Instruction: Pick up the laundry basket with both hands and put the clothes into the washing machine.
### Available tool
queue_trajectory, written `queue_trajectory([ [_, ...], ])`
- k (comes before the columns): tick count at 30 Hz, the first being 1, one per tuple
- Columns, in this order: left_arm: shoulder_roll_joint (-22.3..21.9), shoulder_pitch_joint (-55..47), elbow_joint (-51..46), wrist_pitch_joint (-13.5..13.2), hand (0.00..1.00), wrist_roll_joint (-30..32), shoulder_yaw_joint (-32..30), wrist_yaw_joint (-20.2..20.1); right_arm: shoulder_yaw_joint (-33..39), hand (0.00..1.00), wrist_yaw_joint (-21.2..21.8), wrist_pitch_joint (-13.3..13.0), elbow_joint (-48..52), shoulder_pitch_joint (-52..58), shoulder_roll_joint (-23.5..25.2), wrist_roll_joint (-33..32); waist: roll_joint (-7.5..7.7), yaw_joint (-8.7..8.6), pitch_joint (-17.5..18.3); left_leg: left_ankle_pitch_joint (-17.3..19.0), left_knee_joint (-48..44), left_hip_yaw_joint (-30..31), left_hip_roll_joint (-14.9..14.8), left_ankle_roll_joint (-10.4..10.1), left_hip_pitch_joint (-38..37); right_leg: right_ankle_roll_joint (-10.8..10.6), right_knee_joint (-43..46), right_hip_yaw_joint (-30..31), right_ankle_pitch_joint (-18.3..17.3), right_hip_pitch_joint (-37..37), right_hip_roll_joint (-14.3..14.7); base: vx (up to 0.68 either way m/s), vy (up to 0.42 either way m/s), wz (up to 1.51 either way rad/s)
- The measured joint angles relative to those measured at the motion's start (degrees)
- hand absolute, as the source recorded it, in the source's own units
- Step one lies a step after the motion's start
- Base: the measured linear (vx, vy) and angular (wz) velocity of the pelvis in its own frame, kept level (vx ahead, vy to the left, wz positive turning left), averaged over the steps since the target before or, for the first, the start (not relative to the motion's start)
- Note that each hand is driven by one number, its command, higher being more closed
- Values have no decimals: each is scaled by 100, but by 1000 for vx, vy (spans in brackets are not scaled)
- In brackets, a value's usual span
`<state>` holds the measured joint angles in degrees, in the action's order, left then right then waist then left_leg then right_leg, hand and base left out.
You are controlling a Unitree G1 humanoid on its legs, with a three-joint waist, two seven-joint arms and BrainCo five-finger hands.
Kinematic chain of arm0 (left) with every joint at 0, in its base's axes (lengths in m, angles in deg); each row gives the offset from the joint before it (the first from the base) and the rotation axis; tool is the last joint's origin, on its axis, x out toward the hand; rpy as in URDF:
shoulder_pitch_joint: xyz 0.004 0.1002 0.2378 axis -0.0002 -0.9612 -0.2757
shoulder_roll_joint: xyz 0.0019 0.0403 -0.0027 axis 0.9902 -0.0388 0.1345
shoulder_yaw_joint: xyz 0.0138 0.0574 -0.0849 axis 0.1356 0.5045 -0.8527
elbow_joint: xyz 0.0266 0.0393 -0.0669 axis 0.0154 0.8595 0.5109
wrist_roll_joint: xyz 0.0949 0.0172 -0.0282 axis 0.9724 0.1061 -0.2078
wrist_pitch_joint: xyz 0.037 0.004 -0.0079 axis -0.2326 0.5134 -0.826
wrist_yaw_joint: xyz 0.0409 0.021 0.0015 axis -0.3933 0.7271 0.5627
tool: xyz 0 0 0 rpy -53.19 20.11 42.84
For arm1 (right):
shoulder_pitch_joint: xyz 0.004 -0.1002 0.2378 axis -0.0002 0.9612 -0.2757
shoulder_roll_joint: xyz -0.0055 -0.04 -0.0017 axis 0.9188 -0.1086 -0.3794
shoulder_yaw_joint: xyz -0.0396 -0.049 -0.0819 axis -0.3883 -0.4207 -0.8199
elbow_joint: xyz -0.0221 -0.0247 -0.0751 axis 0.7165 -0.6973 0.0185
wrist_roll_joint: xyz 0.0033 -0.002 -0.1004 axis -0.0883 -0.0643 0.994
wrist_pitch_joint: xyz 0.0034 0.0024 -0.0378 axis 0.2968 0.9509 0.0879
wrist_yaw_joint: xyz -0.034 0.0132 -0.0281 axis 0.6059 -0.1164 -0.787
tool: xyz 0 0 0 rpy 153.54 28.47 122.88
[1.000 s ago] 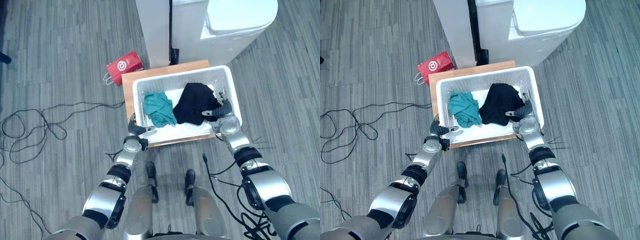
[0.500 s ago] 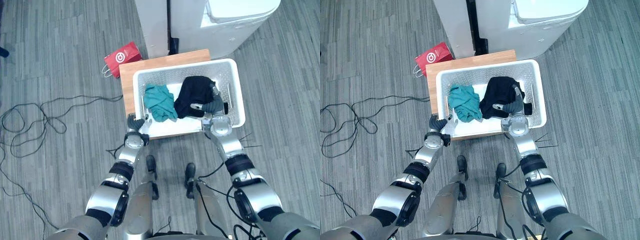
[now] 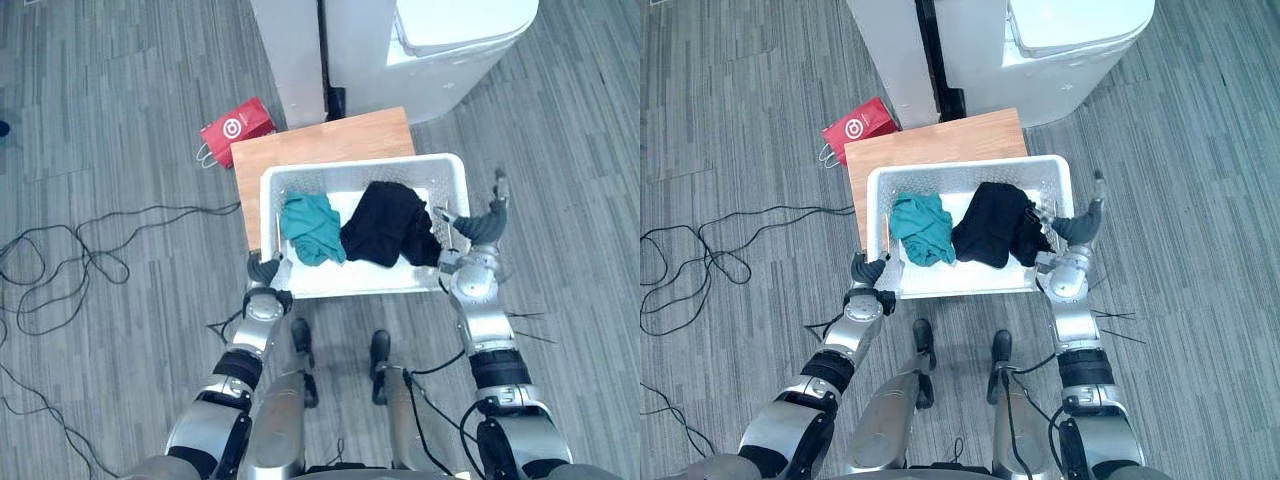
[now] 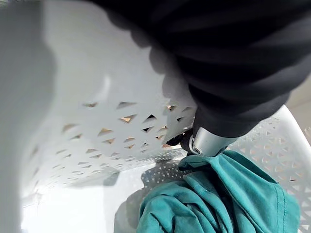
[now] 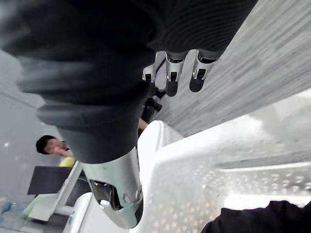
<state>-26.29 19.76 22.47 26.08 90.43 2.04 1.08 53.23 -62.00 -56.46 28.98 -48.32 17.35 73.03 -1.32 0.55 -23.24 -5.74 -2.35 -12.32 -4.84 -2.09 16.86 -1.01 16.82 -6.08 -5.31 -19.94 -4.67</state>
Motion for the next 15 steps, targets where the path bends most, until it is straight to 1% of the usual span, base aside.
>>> queue_trajectory([
  [1, 1, -5, 0, 1, 100, -1, 0, 0, 49, 0, -19, 43, -176, -14, -11, 0, 1, 1, -1, 0, 0, 7, 2, 0, 0, -1, 3, -2, 1, -1, 0, -43, 17, 4],
  [2, 18, -4, -1, 16, 100, -2, 0, 1, 171, 0, -25, 175, -727, -80, -36, -15, 2, 15, -2, -11, 2, 32, 2, 15, 19, -1, 10, -17, 1, -11, 1, -30, 4, 4],
  [3, 25, -4, -6, 17, 100, -2, 0, 2, 192, 0, -24, 204, -838, -97, -39, -16, 2, 17, -2, -14, 3, 37, 1, 20, 26, -1, 12, -21, 1, -15, 1, -36, 0, 7],
  [4, 48, -4, -36, 17, 100, -3, -1, 2, 213, 0, -1, 341, -1220, -152, -60, -21, 2, 21, -2, -15, 13, 67, -2, 21, 55, -1, 17, -47, 0, -35, 3, -24, -5, 7],
  [5, 50, 0, -45, 16, 100, -5, -1, 3, 222, 0, 39, 393, -1387, -187, -64, -26, 2, 13, -2, -18, 14, 82, -3, 19, 71, -1, 18, -64, 0, -44, 4, -18, -8, 9],
  [6, 54, 19, -51, 16, 100, -8, -1, 3, 284, 100, 127, 485, -1676, -263, -66, -64, 2, 16, -2, -23, 15, 104, -7, 13, 96, -1, 24, -85, 0, -62, 4, -2, -10, 9],
  [7, 48, 46, -80, 16, 100, -12, 0, 8, 386, 100, 233, 572, -1881, -364, -65, -64, 2, 22, -2, -56, 17, 130, -8, 35, 135, -1, 43, -117, 0, -99, 1, 4, -15, 10],
  [10, 44, 165, -124, 24, 100, -25, -4, 14, 510, 100, 387, 606, -2159, -767, -112, -113, 2, 17, -2, -126, 35, 175, -8, 35, 245, -1, 112, -161, -1, -216, -17, -1, -13, 9],
  [11, 30, 234, -122, 49, 100, -43, -16, 14, 594, 100, 513, 633, -2274, -944, -140, -137, 2, 20, -9, -138, 35, 203, -9, 35, 271, -1, 124, -188, -1, -235, -21, -10, -10, 10],
  [13, -32, 296, -124, 72, 100, -50, -58, 14, 598, 100, 700, 710, -2390, -1114, -205, -262, 24, 33, -41, -142, 35, 237, -13, 35, 277, 2, 147, -221, -5, -233, -30, -4, -5, 10],
  [15, -51, 314, -136, 75, 100, -54, -67, 16, 593, 100, 766, 713, -2408, -1142, -249, -331, 24, 34, -44, -142, 39, 260, -14, 35, 294, 1, 148, -248, -8, -236, -41, 6, 0, 7],
])
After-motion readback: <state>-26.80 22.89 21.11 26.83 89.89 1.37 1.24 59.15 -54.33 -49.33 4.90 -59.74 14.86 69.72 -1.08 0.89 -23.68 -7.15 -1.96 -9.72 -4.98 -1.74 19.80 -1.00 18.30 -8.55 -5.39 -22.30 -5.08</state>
